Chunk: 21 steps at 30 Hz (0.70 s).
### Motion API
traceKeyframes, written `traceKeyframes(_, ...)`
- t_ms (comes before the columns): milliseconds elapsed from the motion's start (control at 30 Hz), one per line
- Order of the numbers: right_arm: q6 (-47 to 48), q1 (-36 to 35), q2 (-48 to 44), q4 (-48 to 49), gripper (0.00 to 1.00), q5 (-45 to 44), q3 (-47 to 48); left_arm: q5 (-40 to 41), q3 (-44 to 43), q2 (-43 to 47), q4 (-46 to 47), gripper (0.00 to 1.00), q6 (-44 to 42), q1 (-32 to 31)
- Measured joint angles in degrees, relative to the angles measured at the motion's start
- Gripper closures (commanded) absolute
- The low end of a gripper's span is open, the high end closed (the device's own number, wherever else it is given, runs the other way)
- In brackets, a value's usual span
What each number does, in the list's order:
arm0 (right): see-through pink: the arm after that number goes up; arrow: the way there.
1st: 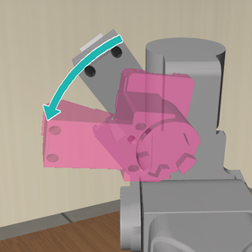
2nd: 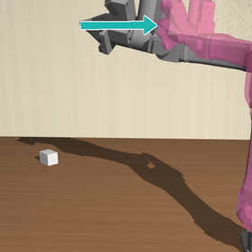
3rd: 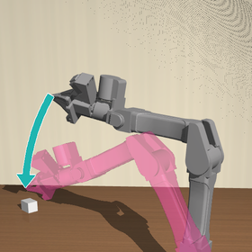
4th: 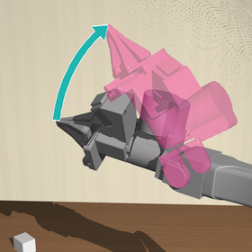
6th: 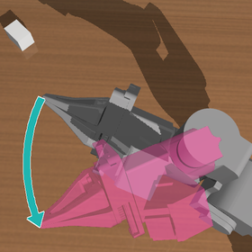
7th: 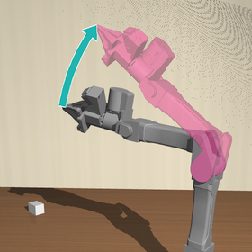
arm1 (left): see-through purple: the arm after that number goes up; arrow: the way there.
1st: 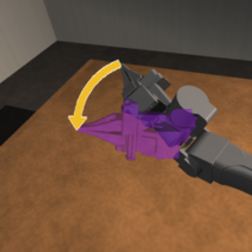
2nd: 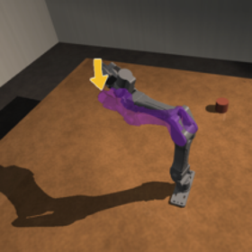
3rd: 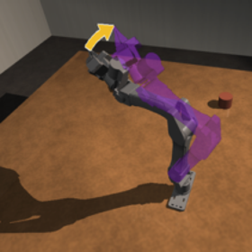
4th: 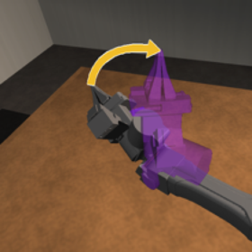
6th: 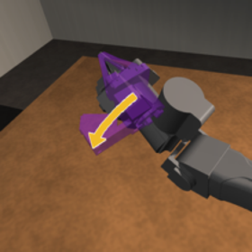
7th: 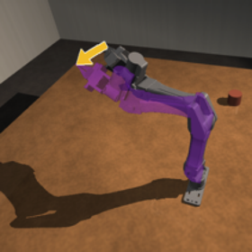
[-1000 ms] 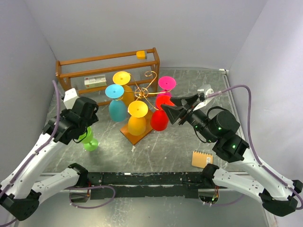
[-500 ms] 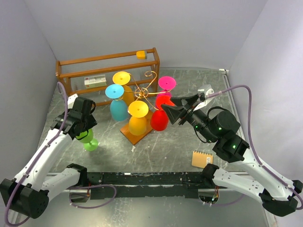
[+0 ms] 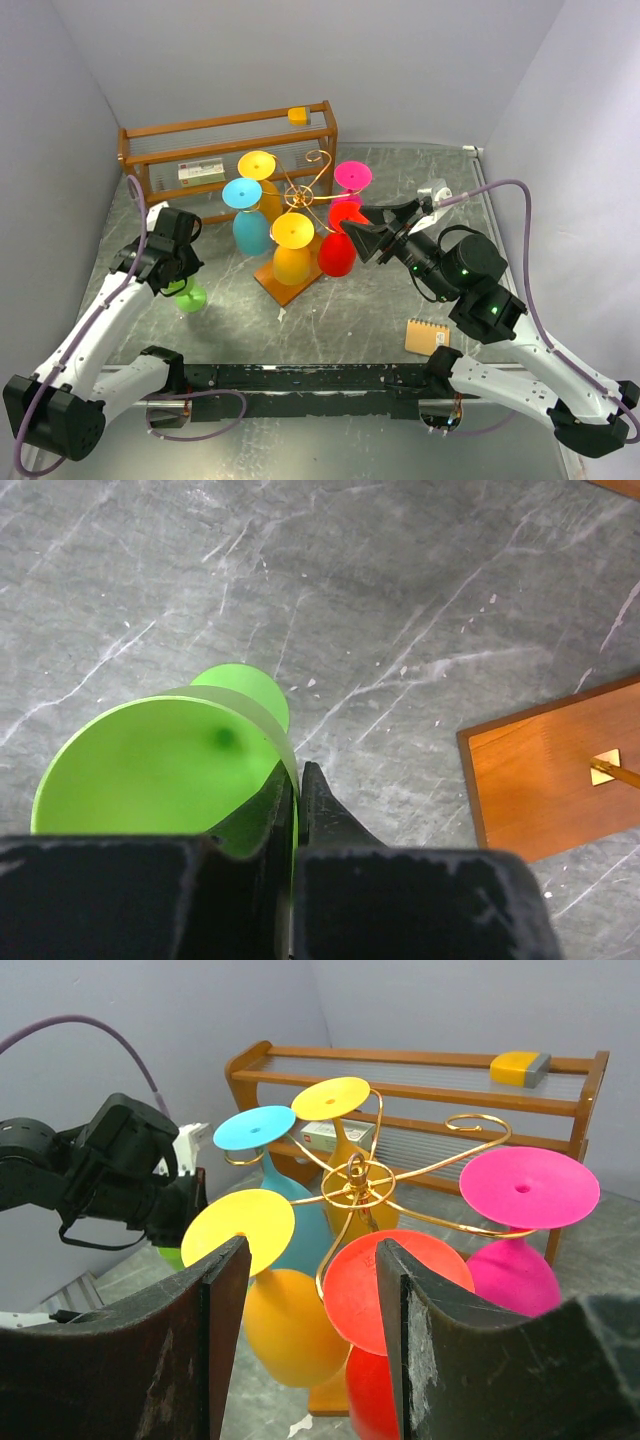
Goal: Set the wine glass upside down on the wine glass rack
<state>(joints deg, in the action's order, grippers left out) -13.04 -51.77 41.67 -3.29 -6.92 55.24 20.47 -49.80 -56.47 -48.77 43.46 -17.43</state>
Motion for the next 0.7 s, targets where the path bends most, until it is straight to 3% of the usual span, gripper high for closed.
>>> traceKeyframes(233,0.0,0.0,-0.1,0.0,0.47,0.0,0.0,2.3,-4.0,0.3,-3.1,0.93,-0.2,0.0)
traceKeyframes(700,-2.5,0.0,0.5,2.6,0.47,-0.4,-0.1,14.2,-33.6,9.9,-9.4,0.93,-3.2,0.1)
